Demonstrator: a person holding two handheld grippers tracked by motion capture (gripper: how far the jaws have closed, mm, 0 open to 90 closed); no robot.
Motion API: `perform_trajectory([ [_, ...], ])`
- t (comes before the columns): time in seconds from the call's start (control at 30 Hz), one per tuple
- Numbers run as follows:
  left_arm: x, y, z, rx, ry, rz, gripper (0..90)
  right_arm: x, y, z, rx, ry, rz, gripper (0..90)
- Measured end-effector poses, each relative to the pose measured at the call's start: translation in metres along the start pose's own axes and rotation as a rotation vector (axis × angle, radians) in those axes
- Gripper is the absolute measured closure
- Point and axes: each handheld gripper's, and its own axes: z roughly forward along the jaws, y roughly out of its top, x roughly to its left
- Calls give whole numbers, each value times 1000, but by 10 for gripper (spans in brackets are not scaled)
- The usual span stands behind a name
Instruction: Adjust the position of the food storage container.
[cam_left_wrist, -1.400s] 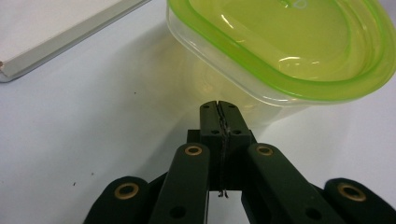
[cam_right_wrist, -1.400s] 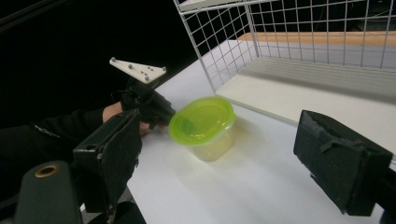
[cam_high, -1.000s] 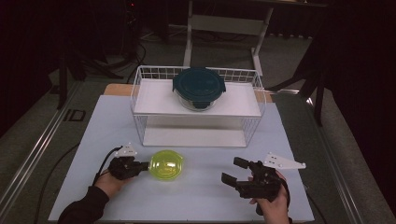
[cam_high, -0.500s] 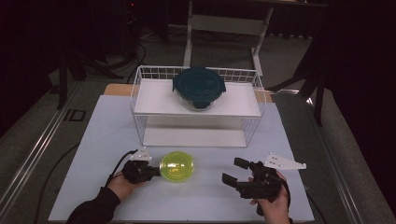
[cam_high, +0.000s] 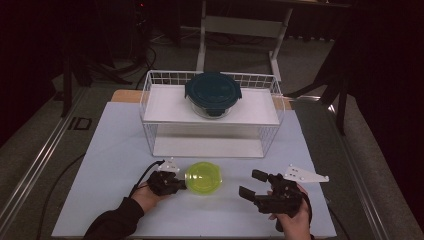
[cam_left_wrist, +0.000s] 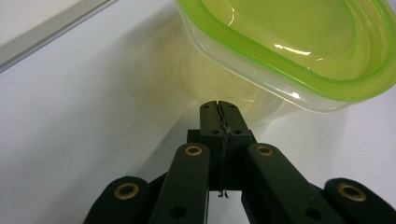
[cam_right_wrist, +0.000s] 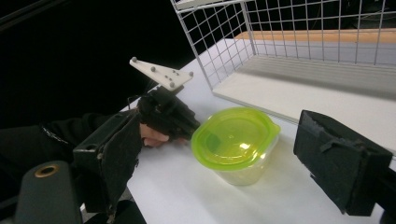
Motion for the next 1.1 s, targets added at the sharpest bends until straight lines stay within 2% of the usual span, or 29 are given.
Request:
perform_trajectory([
  [0.17, -2, 7, 7, 10, -6, 21, 897, 0, 0, 0, 1, 2, 1, 147],
  [0.27, -4, 10, 11, 4, -16, 15, 897, 0, 0, 0, 1, 1, -1, 147],
  [0.33, -6, 12, 13, 13, -16, 29, 897, 0, 0, 0, 2, 0, 0, 147],
  [0.37, -7, 13, 14, 7, -25, 21, 897, -1, -1, 0, 4, 0, 1, 147],
  [0.43, -8, 16, 16, 12, -26, 36, 897, -1, -1, 0, 2, 1, 0, 147],
  [0.73, -8, 20, 20, 14, -27, 29, 897, -1, -1, 1, 7, 1, -2, 147],
  [0.77, -8, 19, 19, 11, -23, 32, 896, -1, -1, 1, 7, 1, -1, 147],
  [0.97, 0, 14, -3, -14, -5, -33, 882, -1, -2, 2, 16, 1, 2, 147],
  [1.03, 0, 13, -13, -32, -17, -42, 839, -1, -2, 2, 19, -2, -3, 149],
  [1.1, 0, 12, -24, -38, -20, -43, 755, -1, -2, 2, 22, -9, -11, 166],
])
